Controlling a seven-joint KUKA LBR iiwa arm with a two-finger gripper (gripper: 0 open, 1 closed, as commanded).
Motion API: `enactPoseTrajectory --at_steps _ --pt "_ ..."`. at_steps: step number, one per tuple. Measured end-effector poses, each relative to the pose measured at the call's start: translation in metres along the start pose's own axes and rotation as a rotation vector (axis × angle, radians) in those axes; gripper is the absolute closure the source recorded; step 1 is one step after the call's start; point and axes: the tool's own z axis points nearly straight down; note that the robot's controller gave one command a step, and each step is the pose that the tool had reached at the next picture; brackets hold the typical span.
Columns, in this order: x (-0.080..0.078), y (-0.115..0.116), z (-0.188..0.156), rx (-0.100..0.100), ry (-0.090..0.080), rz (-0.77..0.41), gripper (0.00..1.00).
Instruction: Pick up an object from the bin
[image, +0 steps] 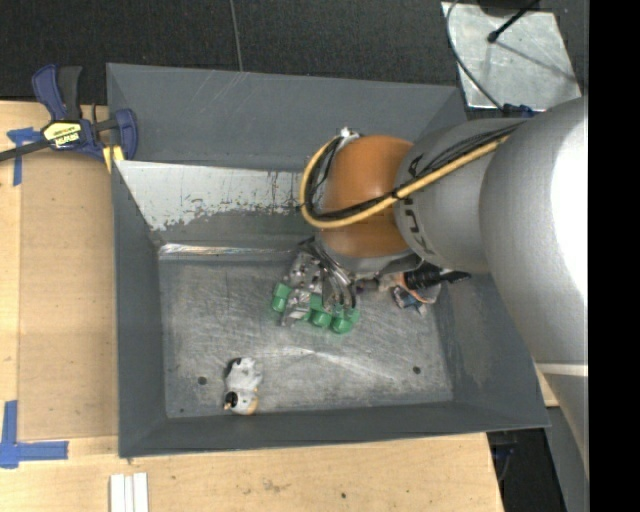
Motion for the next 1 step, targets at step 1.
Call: enactPoseTrajectory --at_steps 1 --pt "0.0032 -0.0012 -0.0168 0.004 0.016 0.000 1.00"
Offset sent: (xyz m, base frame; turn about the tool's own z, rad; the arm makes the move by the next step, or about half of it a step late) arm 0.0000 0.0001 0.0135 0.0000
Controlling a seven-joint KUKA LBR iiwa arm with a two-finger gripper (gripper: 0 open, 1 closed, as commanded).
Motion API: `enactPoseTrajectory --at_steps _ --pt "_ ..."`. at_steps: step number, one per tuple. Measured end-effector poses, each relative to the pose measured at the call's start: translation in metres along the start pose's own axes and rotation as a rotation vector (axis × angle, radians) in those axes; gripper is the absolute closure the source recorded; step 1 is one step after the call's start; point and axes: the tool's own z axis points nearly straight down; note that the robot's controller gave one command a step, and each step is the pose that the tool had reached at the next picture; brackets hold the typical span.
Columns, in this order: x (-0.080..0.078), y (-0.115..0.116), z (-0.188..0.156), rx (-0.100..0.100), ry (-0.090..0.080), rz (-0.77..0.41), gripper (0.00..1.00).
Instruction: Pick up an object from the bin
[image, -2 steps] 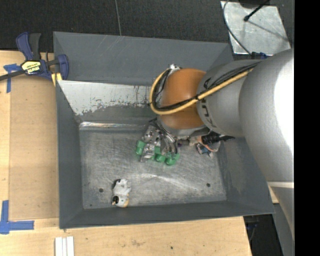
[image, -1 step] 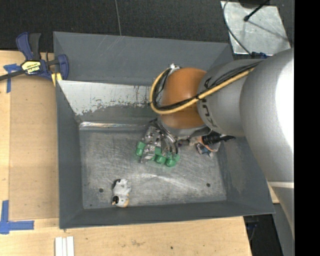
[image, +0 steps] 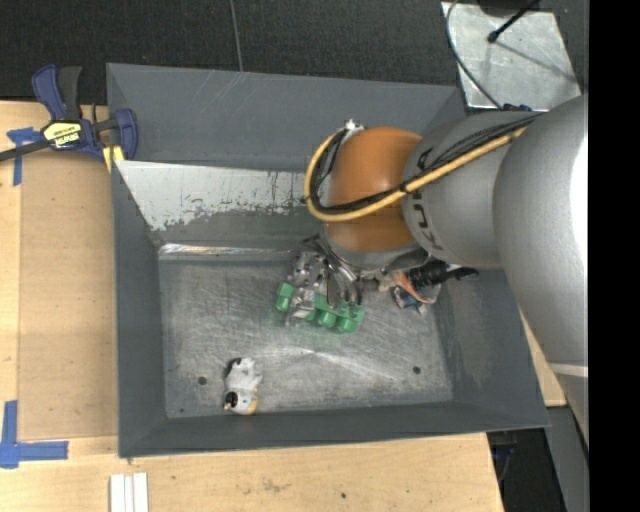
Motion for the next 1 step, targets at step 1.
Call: enactPoseTrajectory --at_steps 1 --pt "-0.0006 0.0002 -0.0236 -0.001 -0.002 -0.001 1.00"
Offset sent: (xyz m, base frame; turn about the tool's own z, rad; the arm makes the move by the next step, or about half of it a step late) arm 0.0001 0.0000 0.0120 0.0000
